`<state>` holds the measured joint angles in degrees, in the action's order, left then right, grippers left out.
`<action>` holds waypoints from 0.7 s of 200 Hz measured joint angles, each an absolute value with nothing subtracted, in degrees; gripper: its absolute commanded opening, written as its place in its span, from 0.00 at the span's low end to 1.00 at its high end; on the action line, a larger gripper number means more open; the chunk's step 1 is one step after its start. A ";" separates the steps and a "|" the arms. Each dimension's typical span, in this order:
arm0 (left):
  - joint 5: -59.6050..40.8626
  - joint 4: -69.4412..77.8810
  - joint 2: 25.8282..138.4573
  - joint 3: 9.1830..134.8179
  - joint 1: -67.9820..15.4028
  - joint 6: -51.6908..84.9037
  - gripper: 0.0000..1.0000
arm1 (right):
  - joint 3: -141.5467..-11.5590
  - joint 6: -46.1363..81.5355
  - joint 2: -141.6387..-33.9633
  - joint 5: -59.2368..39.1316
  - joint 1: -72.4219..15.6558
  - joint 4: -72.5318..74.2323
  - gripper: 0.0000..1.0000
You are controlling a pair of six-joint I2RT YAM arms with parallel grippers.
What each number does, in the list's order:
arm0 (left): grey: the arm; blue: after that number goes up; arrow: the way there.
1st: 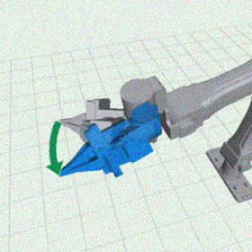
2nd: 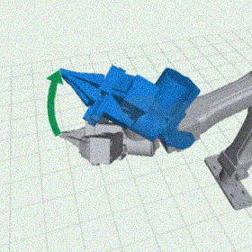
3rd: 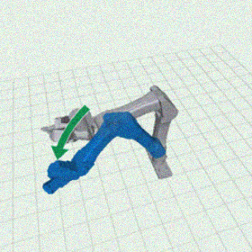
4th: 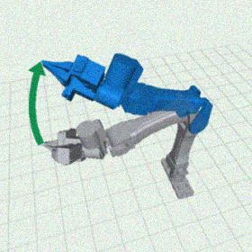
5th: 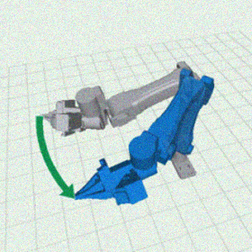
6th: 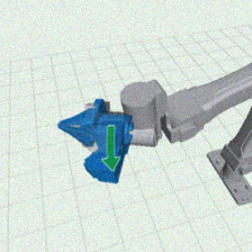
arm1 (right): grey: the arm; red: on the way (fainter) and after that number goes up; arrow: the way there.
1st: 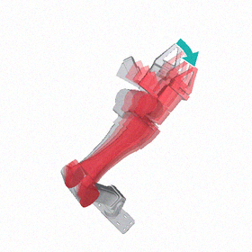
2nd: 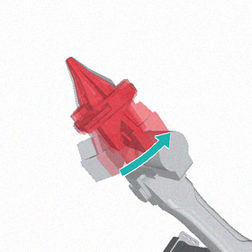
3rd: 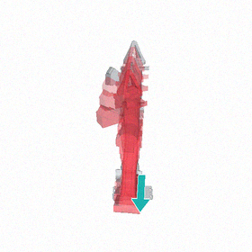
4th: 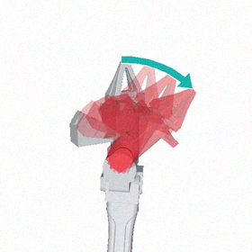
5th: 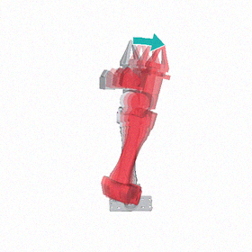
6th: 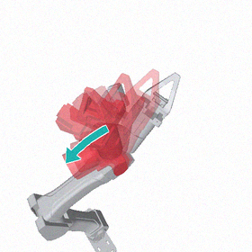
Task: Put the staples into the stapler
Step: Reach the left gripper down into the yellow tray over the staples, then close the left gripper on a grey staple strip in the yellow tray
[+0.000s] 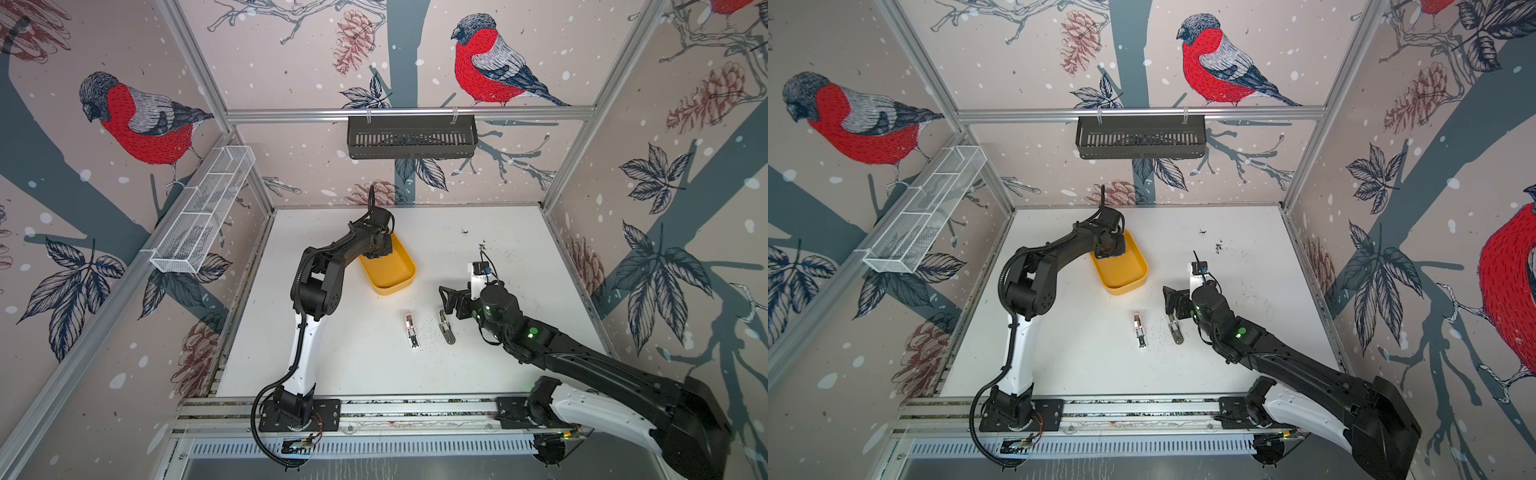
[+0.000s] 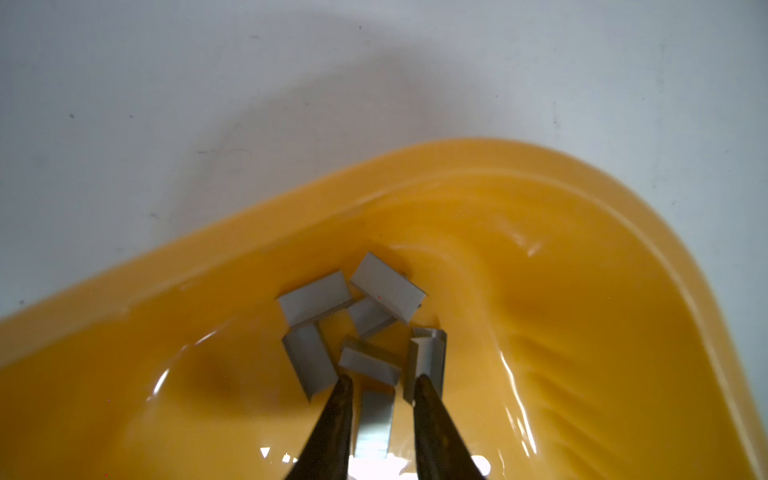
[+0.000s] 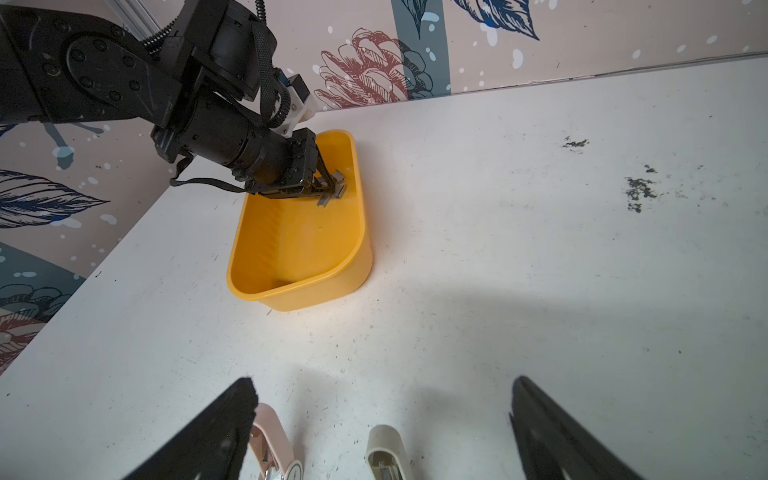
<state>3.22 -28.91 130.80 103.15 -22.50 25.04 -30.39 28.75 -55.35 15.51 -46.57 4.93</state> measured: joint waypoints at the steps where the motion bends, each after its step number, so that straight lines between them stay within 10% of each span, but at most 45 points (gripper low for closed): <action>1: 3.27 -28.93 130.78 103.15 -22.46 25.04 0.25 | -30.39 28.75 -55.33 15.51 -46.57 4.93 0.96; 140: -3.03 -29.89 132.64 110.04 -21.23 18.90 0.13 | -29.52 28.84 -54.33 15.55 -46.35 4.78 0.96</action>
